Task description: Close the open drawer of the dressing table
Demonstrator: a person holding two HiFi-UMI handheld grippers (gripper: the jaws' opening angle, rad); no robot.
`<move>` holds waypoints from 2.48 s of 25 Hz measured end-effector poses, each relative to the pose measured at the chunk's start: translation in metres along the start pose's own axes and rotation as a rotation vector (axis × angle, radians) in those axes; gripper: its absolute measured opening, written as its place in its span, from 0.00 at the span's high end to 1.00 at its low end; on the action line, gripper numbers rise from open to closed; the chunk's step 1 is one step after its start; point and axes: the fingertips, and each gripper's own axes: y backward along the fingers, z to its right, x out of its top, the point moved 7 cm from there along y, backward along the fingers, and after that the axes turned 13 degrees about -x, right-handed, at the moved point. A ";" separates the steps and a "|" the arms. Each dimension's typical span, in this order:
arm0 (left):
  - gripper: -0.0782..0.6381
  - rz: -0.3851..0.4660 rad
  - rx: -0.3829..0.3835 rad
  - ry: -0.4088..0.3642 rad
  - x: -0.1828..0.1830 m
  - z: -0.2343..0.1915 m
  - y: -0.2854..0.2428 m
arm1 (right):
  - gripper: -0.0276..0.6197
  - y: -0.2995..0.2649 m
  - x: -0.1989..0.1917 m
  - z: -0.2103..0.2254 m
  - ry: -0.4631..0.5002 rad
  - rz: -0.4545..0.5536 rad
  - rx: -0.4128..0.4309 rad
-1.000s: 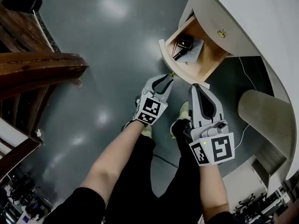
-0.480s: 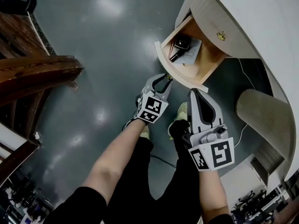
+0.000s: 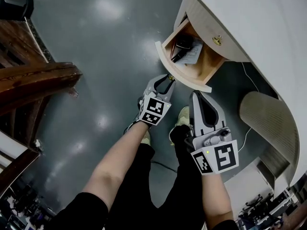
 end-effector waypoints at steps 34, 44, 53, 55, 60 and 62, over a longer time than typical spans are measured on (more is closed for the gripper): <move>0.75 0.045 -0.017 -0.056 0.088 -0.030 -0.108 | 0.94 -0.027 0.035 0.084 0.003 0.059 -0.049; 0.75 0.063 -0.017 -0.040 0.095 -0.033 -0.121 | 0.94 -0.029 0.034 0.091 0.005 0.060 -0.061; 0.75 0.067 -0.013 -0.036 0.102 -0.034 -0.127 | 0.94 -0.026 0.035 0.095 0.007 0.061 -0.067; 0.75 0.067 -0.013 -0.033 0.102 -0.035 -0.129 | 0.94 -0.026 0.034 0.095 0.008 0.061 -0.066; 0.75 0.068 -0.017 -0.042 0.102 -0.040 -0.131 | 0.94 -0.028 0.030 0.095 0.010 0.058 -0.066; 0.75 0.065 -0.023 -0.039 0.102 -0.040 -0.132 | 0.94 -0.027 0.031 0.095 0.011 0.051 -0.064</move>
